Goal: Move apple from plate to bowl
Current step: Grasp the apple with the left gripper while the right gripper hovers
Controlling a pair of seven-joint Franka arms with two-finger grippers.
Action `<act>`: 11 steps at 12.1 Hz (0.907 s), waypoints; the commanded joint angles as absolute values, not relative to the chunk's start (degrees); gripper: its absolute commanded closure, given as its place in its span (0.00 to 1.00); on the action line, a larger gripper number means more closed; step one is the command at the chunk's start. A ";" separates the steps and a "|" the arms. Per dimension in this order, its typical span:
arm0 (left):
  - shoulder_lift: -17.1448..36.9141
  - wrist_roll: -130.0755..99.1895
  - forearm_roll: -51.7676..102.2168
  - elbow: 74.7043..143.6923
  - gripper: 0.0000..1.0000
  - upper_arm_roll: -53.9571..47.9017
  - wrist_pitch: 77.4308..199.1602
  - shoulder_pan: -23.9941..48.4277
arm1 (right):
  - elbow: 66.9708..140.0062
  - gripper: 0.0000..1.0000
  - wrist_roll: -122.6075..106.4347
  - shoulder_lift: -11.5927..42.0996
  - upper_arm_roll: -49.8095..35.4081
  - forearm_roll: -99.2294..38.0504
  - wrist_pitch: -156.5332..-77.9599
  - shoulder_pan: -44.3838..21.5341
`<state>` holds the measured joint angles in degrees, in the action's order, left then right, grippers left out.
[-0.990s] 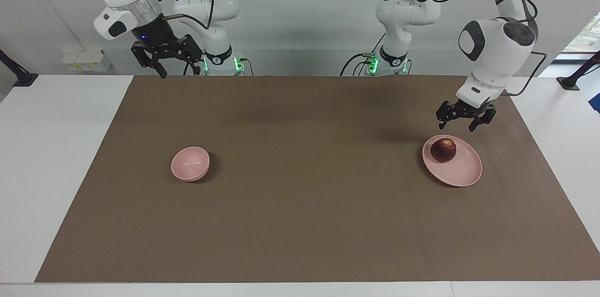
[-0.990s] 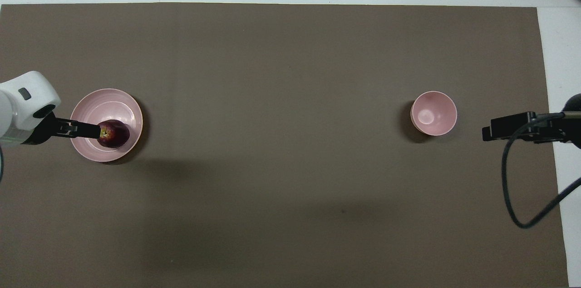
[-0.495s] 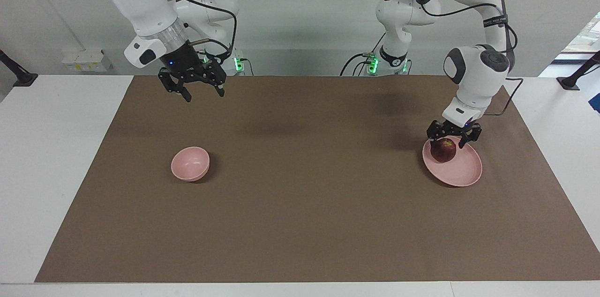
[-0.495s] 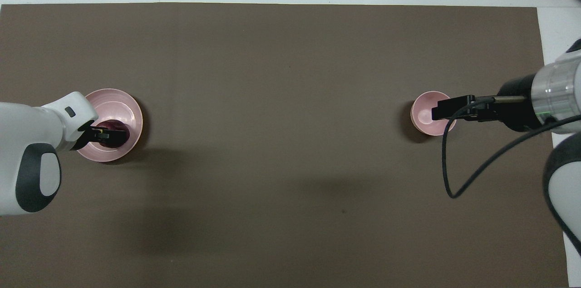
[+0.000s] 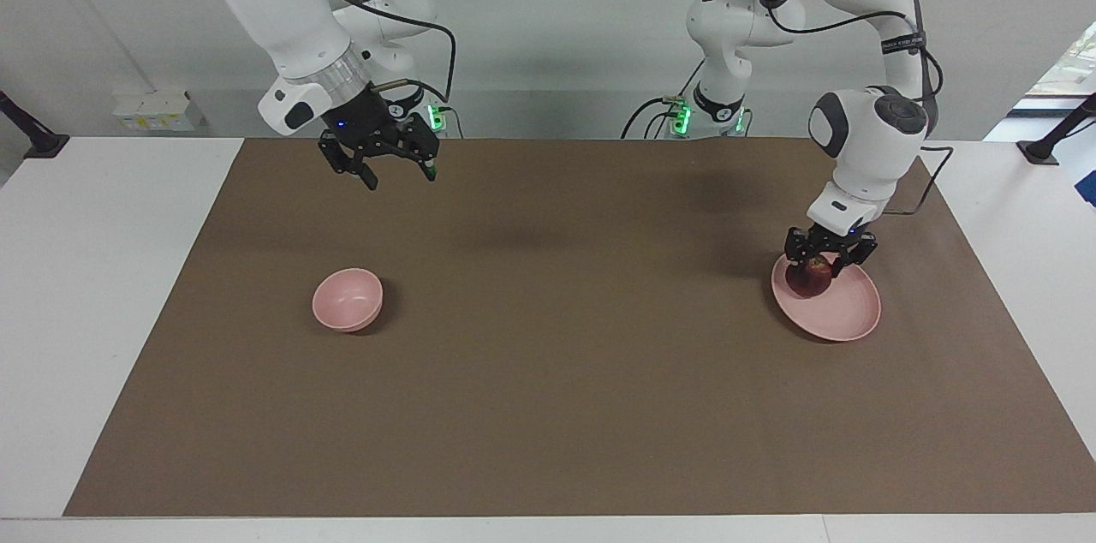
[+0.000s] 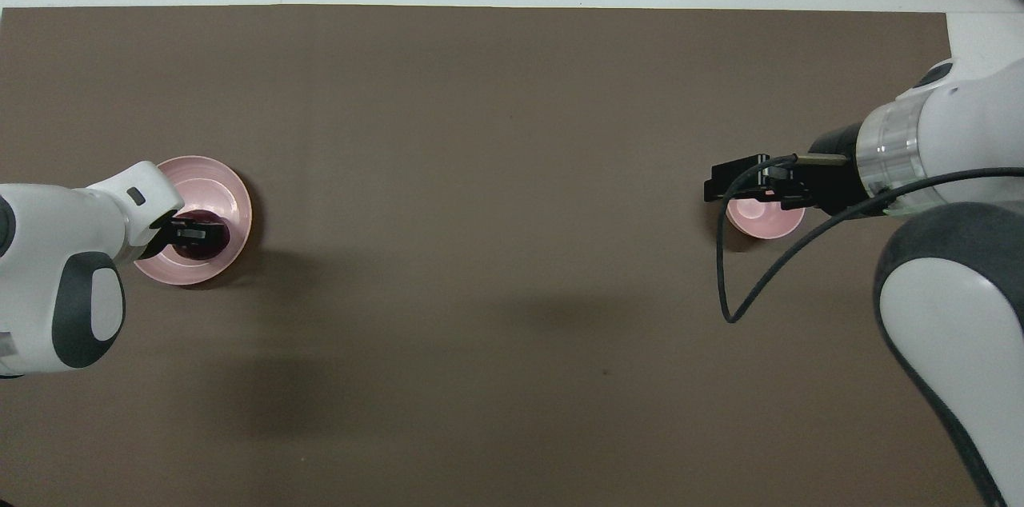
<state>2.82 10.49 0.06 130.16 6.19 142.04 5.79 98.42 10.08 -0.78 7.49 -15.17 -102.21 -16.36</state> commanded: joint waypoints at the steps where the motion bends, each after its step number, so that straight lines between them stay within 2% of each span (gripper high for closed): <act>1: 1.32 11.16 0.00 129.65 1.00 6.42 142.30 6.42 | 98.88 0.00 11.77 -0.88 7.38 -19.06 -102.66 -16.00; 5: -4.03 12.12 2.96 127.27 1.00 5.01 132.75 7.90 | 100.90 0.00 14.58 -1.58 7.38 -22.13 -103.88 -16.26; 11: -5.71 9.68 29.75 121.30 1.00 4.84 126.03 16.77 | 100.63 0.00 25.54 -1.58 7.82 -43.66 -100.83 -13.45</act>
<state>-5.56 11.05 24.33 123.36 4.19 127.55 14.25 99.61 21.21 -0.77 7.97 -39.06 -102.09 -14.23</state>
